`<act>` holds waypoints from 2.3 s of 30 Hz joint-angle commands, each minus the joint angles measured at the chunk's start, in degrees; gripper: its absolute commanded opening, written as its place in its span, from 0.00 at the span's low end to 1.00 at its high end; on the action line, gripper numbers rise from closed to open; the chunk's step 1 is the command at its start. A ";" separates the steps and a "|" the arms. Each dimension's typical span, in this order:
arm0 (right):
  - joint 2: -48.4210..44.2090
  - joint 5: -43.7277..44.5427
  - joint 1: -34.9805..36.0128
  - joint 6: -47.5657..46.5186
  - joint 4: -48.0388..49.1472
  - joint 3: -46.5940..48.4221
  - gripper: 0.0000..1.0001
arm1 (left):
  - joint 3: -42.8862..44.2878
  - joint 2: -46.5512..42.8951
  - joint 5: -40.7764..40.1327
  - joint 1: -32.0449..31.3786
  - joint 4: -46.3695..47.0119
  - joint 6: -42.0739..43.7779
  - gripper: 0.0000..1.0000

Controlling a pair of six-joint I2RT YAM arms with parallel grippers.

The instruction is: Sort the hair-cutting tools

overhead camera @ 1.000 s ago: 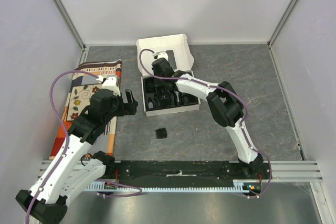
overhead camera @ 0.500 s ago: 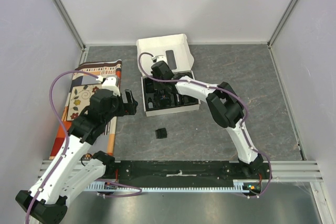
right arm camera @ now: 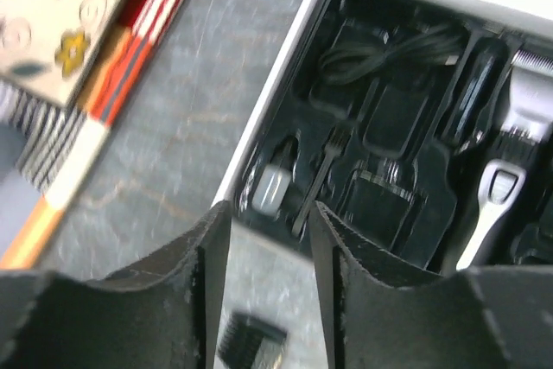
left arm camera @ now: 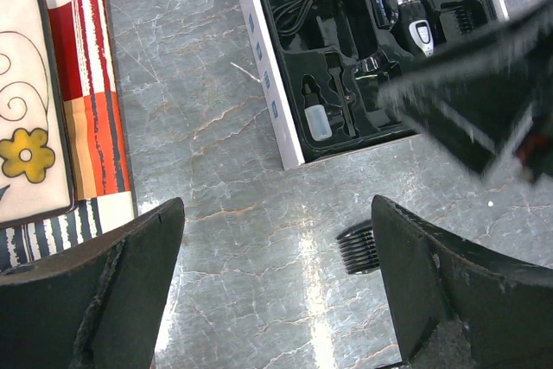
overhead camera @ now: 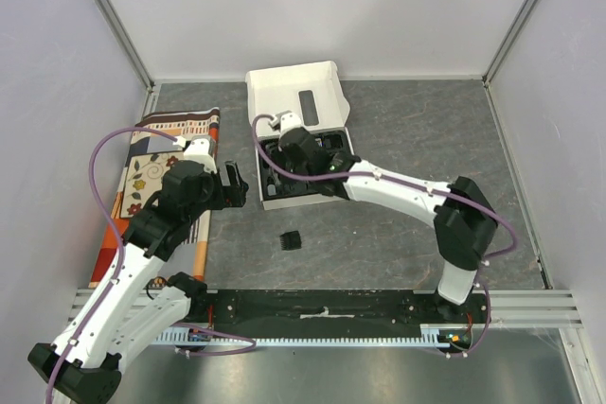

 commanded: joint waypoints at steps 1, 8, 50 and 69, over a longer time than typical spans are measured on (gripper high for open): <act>-5.94 4.50 4.06 2.22 -4.82 -9.14 0.52 | 0.28 -0.38 -1.51 0.21 1.49 1.81 0.95; -10.61 8.36 13.98 4.34 -4.99 -16.64 0.98 | 0.19 -1.70 -1.33 0.21 1.49 1.90 0.95; -5.89 -7.88 12.77 -14.00 -13.68 -9.54 0.67 | -0.51 -3.72 0.51 0.21 1.75 2.17 0.94; -5.44 4.77 21.21 11.98 -13.00 -22.09 0.00 | -0.42 -2.84 0.86 0.12 1.75 1.99 0.93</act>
